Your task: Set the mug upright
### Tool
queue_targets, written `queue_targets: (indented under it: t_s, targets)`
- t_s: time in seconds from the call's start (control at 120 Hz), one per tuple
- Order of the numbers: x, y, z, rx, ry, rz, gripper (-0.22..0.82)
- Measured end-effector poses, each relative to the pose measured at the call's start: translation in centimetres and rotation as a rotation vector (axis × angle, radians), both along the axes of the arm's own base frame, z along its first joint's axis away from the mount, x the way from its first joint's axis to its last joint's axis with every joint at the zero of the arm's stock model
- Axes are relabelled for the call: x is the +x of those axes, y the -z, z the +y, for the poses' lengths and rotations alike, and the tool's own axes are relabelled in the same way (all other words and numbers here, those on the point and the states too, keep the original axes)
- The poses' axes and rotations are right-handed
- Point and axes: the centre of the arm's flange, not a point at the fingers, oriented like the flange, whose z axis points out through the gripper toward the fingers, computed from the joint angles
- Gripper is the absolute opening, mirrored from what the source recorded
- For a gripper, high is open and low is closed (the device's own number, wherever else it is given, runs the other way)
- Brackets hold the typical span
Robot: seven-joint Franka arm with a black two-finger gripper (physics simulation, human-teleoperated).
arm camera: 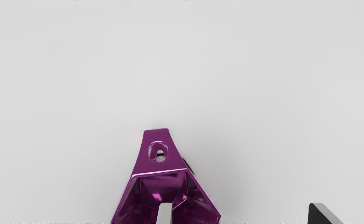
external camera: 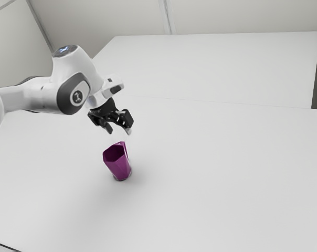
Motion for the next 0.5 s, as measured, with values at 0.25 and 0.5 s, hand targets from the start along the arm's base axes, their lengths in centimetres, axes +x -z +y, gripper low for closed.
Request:
queue_targets:
  t_s: [0.25,0.5]
  targets:
    - [1.4,-4.6,0.2,-0.003,0.004,0.021,0.54]
    - [2.8,-9.8,0.7,-0.001,0.002,0.048,0.57]
